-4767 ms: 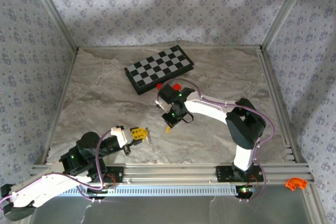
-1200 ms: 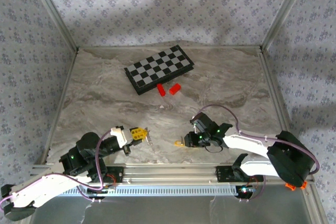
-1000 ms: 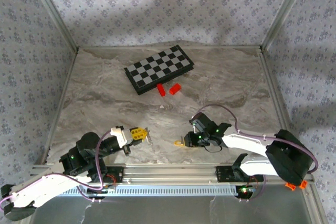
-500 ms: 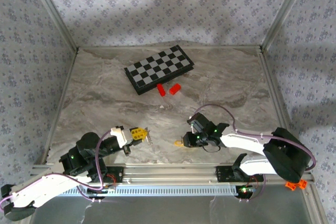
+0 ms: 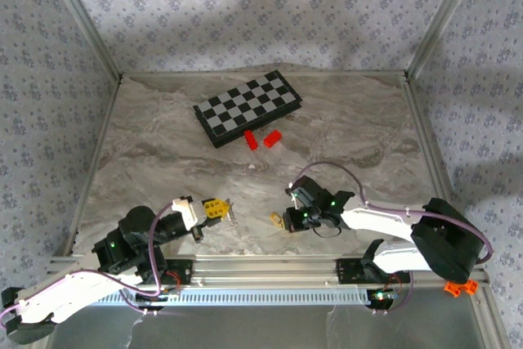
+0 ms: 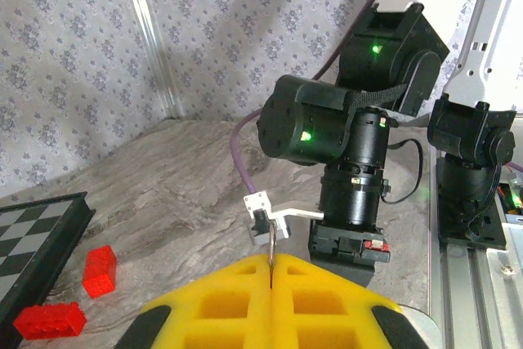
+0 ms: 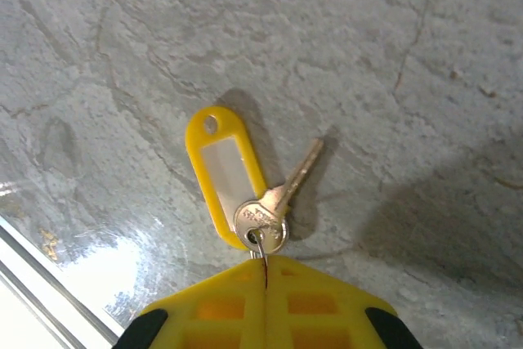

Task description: Put the keys on the keyring

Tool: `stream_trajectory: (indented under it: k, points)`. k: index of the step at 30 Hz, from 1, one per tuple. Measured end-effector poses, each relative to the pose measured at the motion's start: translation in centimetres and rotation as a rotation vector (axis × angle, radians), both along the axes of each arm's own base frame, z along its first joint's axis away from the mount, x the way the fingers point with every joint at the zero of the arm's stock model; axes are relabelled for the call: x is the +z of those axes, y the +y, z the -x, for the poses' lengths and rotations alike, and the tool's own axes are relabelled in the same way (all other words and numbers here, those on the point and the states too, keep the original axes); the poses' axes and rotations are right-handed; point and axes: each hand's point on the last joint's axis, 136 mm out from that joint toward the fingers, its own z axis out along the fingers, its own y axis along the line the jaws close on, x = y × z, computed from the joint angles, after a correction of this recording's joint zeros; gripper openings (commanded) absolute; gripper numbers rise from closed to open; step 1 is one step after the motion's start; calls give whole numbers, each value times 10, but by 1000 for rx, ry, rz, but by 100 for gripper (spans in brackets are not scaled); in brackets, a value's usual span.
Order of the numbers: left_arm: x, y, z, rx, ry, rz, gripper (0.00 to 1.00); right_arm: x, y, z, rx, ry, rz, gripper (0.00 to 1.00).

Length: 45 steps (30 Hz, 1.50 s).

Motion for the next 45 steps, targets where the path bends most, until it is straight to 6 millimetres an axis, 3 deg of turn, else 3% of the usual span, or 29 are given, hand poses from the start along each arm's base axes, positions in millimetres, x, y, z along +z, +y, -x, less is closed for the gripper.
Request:
stream_trajectory:
  k: [9, 17, 27, 45]
  points:
    - [1, 1, 0, 0, -3, 5, 0, 16, -3, -7, 92, -9, 168, 0]
    - [1, 1, 0, 0, -3, 6, 0, 6, -14, 5, 267, 33, 494, 0]
    - [4, 3, 1, 0, -9, 17, 0, 3, -36, 15, 400, 61, 742, 0]
    - [4, 3, 2, 0, -10, 19, 0, -3, -41, 21, 481, 78, 847, 0]
